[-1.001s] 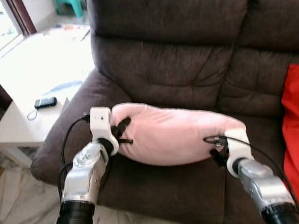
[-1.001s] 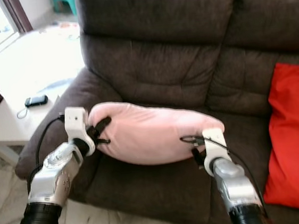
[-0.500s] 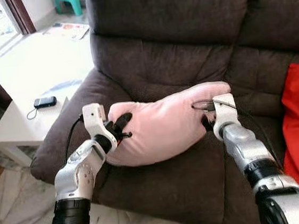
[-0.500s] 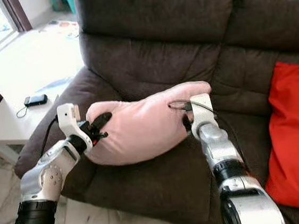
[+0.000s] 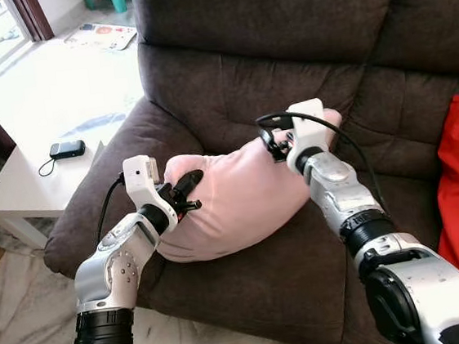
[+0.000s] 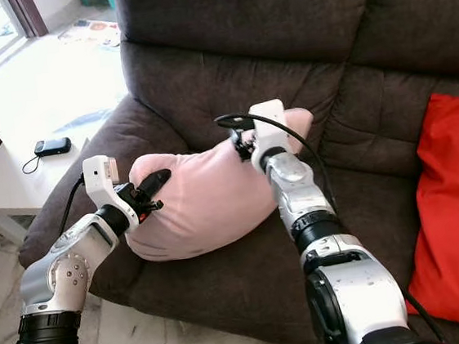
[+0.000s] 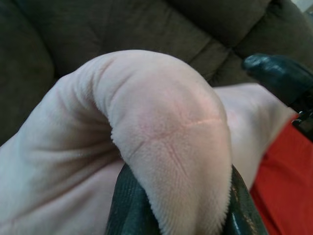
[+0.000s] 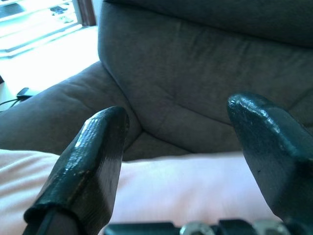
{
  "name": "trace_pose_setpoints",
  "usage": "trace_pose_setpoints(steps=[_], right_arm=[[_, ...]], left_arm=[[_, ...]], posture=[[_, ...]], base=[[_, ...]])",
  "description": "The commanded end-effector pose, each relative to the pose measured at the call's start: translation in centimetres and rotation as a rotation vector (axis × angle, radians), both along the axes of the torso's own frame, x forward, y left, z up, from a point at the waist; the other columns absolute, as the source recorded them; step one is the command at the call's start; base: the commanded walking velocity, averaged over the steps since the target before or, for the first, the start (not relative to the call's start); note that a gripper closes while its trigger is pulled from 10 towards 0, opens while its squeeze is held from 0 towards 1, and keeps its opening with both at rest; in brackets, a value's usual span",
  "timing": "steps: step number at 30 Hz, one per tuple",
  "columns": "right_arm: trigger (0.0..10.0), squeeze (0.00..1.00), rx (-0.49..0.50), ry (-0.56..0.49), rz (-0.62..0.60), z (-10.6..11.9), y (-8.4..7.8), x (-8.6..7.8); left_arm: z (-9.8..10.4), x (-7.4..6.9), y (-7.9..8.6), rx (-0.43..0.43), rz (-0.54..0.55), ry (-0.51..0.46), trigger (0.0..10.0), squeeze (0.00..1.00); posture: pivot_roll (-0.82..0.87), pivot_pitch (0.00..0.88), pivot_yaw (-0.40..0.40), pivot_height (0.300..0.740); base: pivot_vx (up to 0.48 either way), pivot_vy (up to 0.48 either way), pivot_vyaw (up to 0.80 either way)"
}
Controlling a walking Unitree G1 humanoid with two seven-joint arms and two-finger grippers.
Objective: Move the pillow to the sofa from floor
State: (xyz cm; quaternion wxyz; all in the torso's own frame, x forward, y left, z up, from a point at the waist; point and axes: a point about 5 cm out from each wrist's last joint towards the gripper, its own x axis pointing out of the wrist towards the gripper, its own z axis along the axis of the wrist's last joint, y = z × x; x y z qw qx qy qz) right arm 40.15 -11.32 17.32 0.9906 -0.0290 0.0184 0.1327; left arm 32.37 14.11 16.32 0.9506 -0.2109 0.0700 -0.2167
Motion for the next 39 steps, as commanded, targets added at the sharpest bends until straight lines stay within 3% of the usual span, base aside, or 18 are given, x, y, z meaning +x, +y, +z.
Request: trace_pose_setpoints(steps=[1, 8, 13, 19, 20, 22, 25, 28, 31, 33, 37, 39], right_arm=[[10.0, 0.0, -0.015, 0.016, -0.001, -0.3, -0.3, 0.1], [10.0, 0.0, -0.014, 0.016, -0.039, -0.9, -1.4, -0.1], [10.0, 0.0, -0.027, -0.014, -0.106, -0.9, -2.9, -0.2], [10.0, 0.0, -0.148, -0.001, -0.295, -2.6, -6.7, -1.2], [10.0, 0.0, -0.148, -0.001, -0.295, -2.6, -6.7, -1.2], [10.0, 0.0, -0.154, 0.034, -0.38, -3.9, -8.5, -2.1], [10.0, 0.0, -0.182, 0.095, -0.397, -5.2, -9.2, -2.7], [10.0, 0.0, -0.256, 0.233, -0.423, -8.0, -10.4, -4.0], [10.0, 0.0, -0.277, 0.251, -0.454, -8.8, -10.9, -4.7], [10.0, 0.0, -0.264, 0.245, -0.467, -8.8, -11.0, -4.8], [10.0, 0.0, -0.132, -0.005, -0.575, -5.1, -12.0, -4.2], [10.0, 0.0, -0.11, -0.065, -0.593, -4.1, -12.3, -4.1]], left_arm=[[0.7, 0.1, 1.2, -0.02, 0.086, -0.021, 10.0, 0.0], [-0.8, 0.7, 3.9, -0.03, 0.314, 0.051, 10.0, 0.0], [-1.3, 0.8, 4.0, -0.041, 0.336, 0.078, 10.0, 0.0], [-1.8, 0.9, 4.0, -0.047, 0.355, 0.092, 10.0, 0.0], [-1.8, 0.9, 4.0, -0.047, 0.355, 0.092, 10.0, 0.0], [-2.0, 1.0, 4.0, -0.048, 0.362, 0.097, 10.0, 0.0], [-2.1, 1.1, 4.0, -0.046, 0.363, 0.098, 10.0, 0.0], [-2.1, 1.2, 4.0, -0.046, 0.367, 0.098, 10.0, 0.0], [-2.2, 1.2, 4.0, -0.047, 0.371, 0.097, 10.0, 0.0], [-2.3, 1.2, 4.0, -0.045, 0.374, 0.098, 10.0, 0.0], [-2.5, 1.2, 4.2, -0.043, 0.377, 0.103, 10.0, 0.0], [-2.5, 1.2, 4.2, -0.043, 0.377, 0.104, 10.0, 0.0]], posture=[[0.14, 0.136, -0.094, 0.74], [0.13, 0.14, -0.096, 0.74], [0.13, 0.142, -0.094, 0.74], [0.1, 0.145, -0.09, 0.74], [0.1, 0.145, -0.09, 0.74], [0.1, 0.146, -0.089, 0.74], [0.09, 0.145, -0.089, 0.74], [0.09, 0.143, -0.09, 0.74], [0.09, 0.14, -0.092, 0.74], [0.09, 0.14, -0.092, 0.74], [0.09, 0.136, -0.091, 0.74], [0.09, 0.136, -0.091, 0.74]], base=[[0.0, 0.0, 0.0], [0.0, 0.0, 0.0], [0.0, 0.0, 0.0], [0.0, 0.0, 0.0], [0.0, 0.0, 0.0], [0.0, 0.0, 0.0], [0.0, 0.0, 0.0], [0.0, 0.0, 0.0], [0.0, 0.0, 0.0], [0.0, 0.0, 0.0], [0.0, 0.0, 0.0], [0.0, 0.0, 0.0]])
